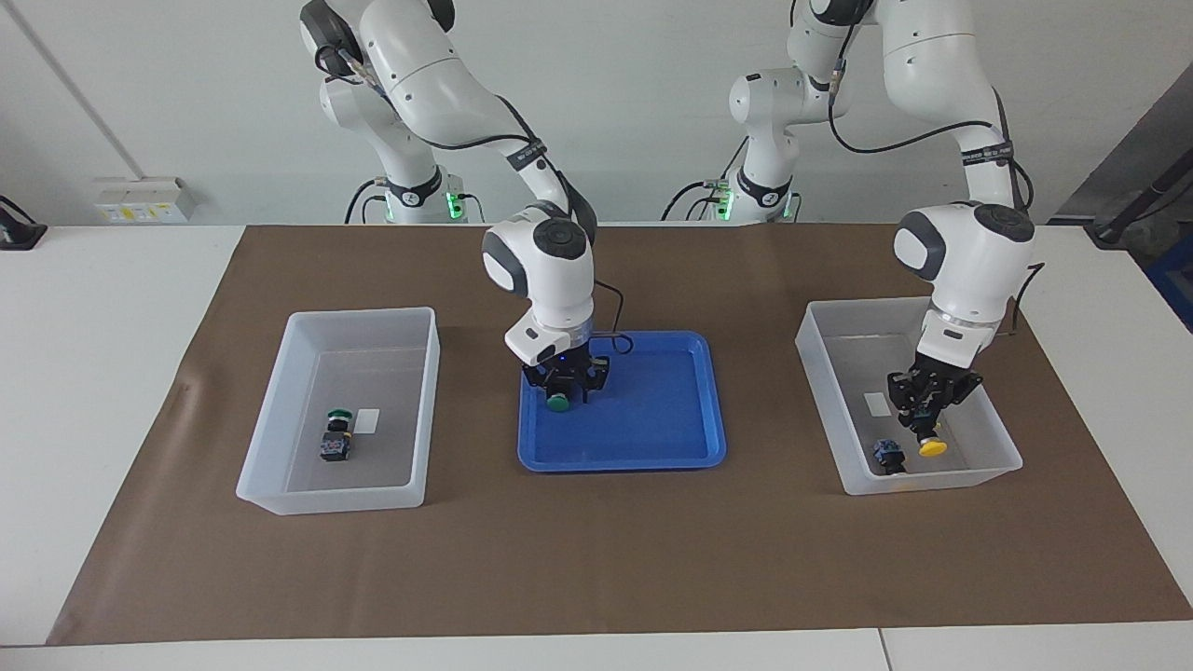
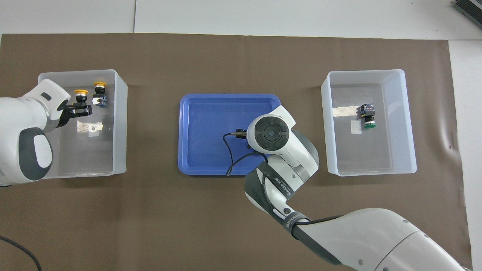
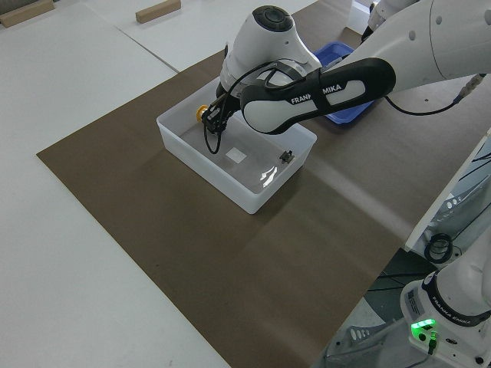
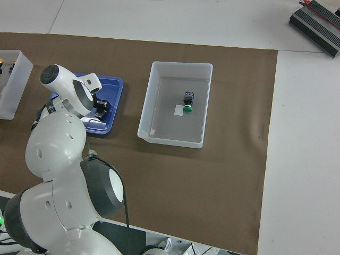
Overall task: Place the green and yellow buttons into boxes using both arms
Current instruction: 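Grasp the last green button with the right gripper while the left gripper releases, then carry the green button with the right gripper over its clear box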
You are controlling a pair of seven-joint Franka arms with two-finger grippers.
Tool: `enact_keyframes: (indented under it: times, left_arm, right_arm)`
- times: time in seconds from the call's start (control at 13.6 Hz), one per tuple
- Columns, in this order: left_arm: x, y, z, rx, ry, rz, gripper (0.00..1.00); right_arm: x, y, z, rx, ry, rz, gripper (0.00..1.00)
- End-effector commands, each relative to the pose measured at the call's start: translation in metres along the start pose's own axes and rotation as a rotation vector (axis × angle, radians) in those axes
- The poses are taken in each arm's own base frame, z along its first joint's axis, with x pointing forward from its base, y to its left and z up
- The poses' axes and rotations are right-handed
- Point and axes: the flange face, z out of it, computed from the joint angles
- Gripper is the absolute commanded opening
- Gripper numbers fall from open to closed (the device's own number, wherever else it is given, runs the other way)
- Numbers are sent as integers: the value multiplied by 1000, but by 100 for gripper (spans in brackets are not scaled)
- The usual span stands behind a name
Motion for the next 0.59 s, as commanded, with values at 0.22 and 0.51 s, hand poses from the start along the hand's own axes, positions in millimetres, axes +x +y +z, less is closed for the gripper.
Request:
enact_keyframes:
  times: [0.22,0.51]
  left_arm:
    - [24,-6,23,-3,47,7,0]
    - [18,-2,33,-5,36,11,0]
  right_arm:
    - [15,10,-40,-15,39,23,0]
    - [53,59,-106,-30,104,92,0]
